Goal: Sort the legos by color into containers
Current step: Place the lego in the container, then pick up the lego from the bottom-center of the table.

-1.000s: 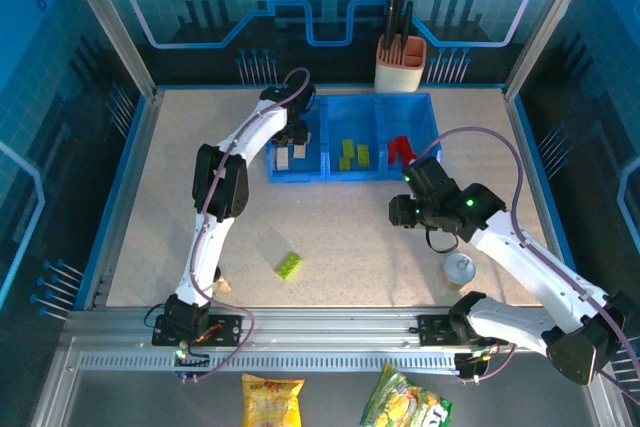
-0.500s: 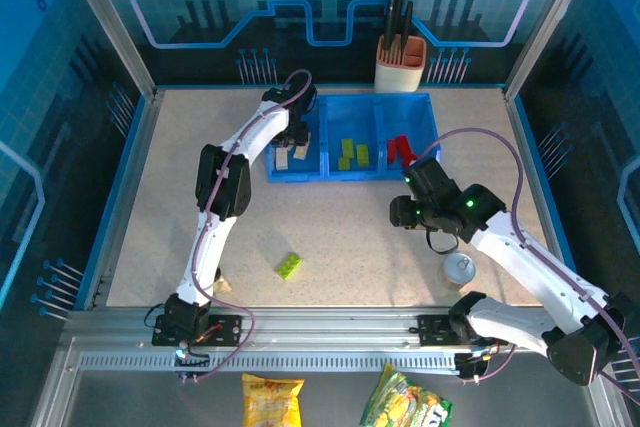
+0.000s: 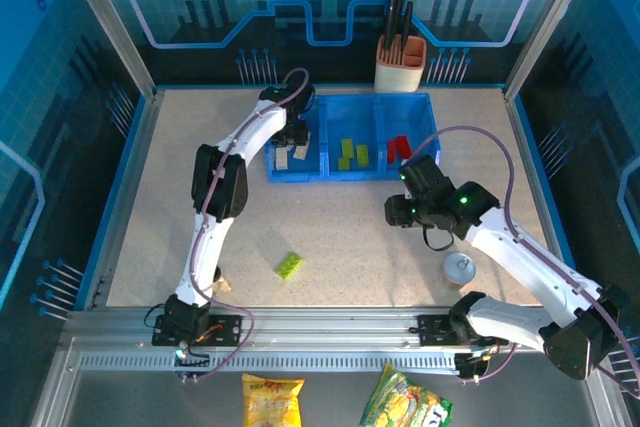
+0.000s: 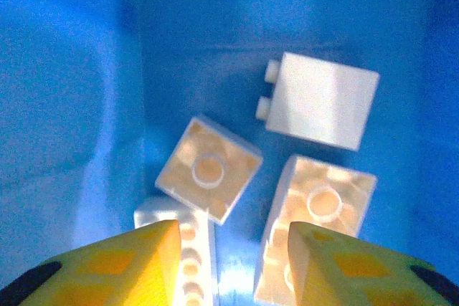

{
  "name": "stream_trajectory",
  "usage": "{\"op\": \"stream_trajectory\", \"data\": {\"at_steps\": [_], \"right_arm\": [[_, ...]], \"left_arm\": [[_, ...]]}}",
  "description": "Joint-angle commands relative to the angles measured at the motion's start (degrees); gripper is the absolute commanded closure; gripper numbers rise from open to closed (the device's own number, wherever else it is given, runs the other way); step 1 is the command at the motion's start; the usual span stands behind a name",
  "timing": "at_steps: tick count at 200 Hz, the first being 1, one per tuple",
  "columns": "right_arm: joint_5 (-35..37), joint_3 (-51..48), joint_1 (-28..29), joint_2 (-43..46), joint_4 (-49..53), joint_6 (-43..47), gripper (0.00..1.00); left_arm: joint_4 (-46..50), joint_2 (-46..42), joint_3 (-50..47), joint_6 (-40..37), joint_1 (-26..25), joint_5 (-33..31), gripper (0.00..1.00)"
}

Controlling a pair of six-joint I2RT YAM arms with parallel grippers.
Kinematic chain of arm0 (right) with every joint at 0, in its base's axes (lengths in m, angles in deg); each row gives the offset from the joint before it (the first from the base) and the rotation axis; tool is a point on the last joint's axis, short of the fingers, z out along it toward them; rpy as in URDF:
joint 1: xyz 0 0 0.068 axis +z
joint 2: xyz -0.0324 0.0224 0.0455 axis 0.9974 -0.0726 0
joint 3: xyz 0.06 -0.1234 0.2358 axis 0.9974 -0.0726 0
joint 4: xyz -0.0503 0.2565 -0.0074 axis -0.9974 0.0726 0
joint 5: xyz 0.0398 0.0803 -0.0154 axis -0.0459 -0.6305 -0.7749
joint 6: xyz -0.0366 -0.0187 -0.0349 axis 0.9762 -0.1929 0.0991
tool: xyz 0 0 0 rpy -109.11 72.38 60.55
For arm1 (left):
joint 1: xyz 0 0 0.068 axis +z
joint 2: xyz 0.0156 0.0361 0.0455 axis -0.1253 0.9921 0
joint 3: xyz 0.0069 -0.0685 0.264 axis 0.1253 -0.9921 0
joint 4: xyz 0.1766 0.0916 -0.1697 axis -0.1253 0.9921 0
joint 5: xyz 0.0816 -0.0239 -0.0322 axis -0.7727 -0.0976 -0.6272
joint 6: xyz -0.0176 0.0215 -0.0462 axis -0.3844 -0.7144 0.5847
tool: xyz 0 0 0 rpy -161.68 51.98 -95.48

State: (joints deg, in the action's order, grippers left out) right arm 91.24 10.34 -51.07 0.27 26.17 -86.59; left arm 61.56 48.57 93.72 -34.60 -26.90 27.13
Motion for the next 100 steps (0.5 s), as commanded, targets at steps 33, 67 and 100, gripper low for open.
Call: {"op": "stream_trajectory", "data": {"at_steps": [33, 67, 100], "right_arm": [[-8.08, -6.56, 0.84, -0.85, -15.26, 18.56, 0.54], [-11.62, -12.96, 3.78, -1.67, -25.93, 24.93, 0.52], [-11.14, -18.89, 9.96, -2.54, -36.85, 29.31, 0.52]], "left_arm": [[-1.33, -9.96, -5.54, 2.54, 0.11, 5.75, 0.55], [-3.53, -14.32, -10.47, 2.89, -0.16, 7.83, 0.55], [-5.58, -18.21, -14.91, 2.90, -0.16, 9.81, 0.55]]}}
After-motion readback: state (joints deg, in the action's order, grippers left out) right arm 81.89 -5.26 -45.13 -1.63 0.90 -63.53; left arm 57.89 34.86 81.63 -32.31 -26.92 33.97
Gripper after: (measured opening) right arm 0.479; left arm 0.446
